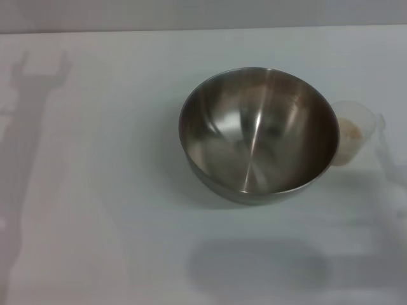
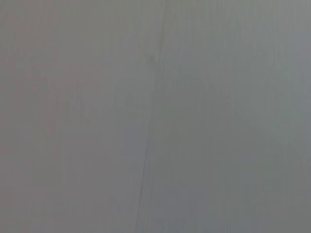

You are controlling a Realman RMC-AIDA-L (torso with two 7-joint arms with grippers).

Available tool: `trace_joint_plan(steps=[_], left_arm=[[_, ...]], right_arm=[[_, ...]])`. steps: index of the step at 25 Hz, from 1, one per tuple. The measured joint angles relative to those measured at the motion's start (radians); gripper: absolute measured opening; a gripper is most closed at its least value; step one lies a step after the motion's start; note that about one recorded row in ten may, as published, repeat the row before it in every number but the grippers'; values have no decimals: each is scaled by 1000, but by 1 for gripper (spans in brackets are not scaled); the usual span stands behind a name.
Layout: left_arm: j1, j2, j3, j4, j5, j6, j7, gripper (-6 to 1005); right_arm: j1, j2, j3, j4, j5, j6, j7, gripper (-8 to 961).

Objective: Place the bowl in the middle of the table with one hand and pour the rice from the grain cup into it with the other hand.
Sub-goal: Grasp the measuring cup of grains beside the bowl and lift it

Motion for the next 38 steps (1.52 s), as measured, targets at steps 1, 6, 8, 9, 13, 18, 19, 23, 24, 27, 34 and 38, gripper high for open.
trace_joint_plan(steps=[1, 6, 8, 9, 13, 18, 19, 23, 24, 27, 34, 38], left_arm=[[0, 0, 0, 0, 0, 0, 0, 844], [4, 4, -2, -2, 15, 4, 1, 844], [4, 4, -4, -2, 15, 4, 2, 844], [4, 4, -4, -2, 15, 4, 2, 844], [1, 6, -16, -8, 18, 9, 3, 844], [5, 7, -18, -13, 20, 20, 3, 844], [6, 7, -21, -13, 20, 22, 3, 844], [10, 6, -26, -13, 20, 32, 3, 844], [11, 6, -26, -13, 20, 35, 3, 844], [15, 6, -26, -14, 20, 49, 3, 844], [25, 4, -26, -15, 20, 64, 3, 844], [27, 2, -26, -15, 20, 77, 3, 844]], right_arm=[[-15, 0, -2, 2, 0, -1, -1, 703], [-68, 0, -17, 1, 0, -5, -2, 703], [-72, -1, -21, -8, 0, -6, -3, 703], [-71, -2, -23, -13, 0, -5, -3, 703], [-52, -4, -28, -28, 0, 17, -5, 703], [-24, -5, -37, -41, -5, 70, -6, 703], [-18, -5, -43, -43, -5, 85, -6, 703], [4, -5, -69, -58, -5, 123, -6, 703], [7, -5, -73, -59, -5, 131, -6, 703], [14, -4, -81, -61, -2, 158, -7, 703], [22, -6, -75, -67, -1, 172, -7, 703], [47, -6, -73, -91, 0, 178, -7, 703]])
